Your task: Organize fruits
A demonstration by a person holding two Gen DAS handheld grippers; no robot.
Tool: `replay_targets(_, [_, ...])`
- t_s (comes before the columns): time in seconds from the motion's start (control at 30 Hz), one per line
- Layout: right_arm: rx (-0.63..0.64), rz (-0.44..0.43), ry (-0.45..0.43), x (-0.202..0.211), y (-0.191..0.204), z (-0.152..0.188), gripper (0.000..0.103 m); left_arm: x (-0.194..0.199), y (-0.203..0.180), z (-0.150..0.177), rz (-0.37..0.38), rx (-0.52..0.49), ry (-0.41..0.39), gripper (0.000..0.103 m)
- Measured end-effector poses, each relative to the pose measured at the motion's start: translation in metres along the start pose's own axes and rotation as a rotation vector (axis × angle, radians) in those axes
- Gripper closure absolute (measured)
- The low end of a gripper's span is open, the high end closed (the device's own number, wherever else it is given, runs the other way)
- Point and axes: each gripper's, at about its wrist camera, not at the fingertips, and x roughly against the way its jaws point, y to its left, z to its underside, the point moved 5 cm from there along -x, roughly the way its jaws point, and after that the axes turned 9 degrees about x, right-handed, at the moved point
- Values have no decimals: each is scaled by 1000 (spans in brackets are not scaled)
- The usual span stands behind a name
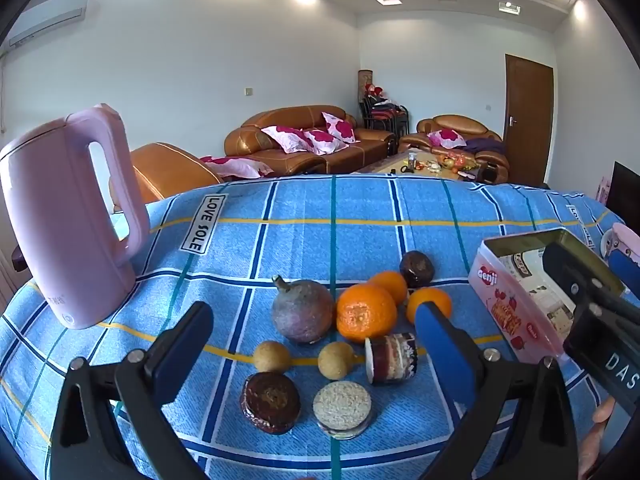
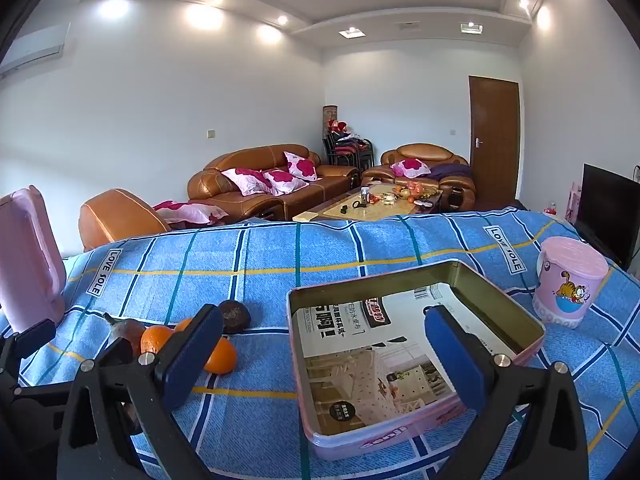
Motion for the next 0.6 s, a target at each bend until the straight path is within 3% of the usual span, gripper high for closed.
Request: replay_targets(0.6, [2, 3, 8, -1, 0, 2, 1, 5, -4, 1, 38, 3, -7, 0])
